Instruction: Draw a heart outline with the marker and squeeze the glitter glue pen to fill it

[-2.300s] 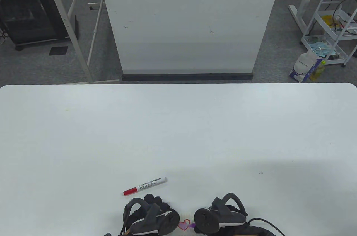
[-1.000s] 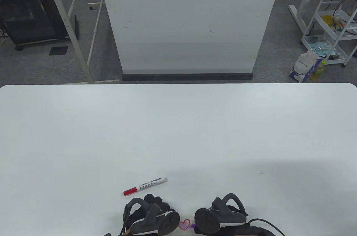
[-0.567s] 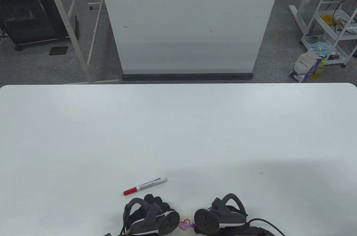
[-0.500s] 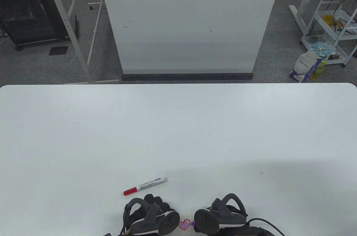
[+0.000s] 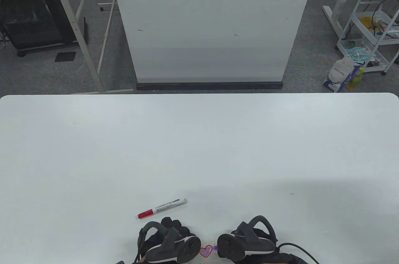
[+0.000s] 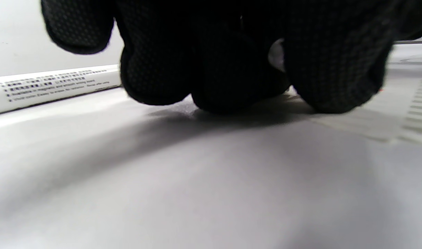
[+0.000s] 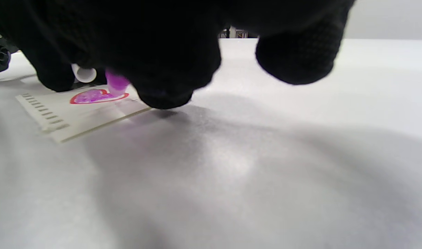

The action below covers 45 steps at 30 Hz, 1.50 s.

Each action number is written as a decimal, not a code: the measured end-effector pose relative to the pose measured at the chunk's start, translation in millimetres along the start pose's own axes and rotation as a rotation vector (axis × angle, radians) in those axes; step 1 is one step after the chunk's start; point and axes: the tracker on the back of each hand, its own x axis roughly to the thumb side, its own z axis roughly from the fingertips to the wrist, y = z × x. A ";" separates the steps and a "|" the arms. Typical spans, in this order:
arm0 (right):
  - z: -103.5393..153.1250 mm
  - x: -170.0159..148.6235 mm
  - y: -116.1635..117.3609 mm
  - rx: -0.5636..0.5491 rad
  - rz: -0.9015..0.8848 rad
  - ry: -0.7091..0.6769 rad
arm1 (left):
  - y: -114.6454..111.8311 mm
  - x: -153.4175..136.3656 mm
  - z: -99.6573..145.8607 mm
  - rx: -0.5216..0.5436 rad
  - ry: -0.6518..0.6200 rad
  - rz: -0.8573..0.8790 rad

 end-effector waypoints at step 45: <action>0.0 2.7 -0.5 -0.024 0.015 0.013 | 0.6 0.2 0.0 0.000 -0.001 -0.002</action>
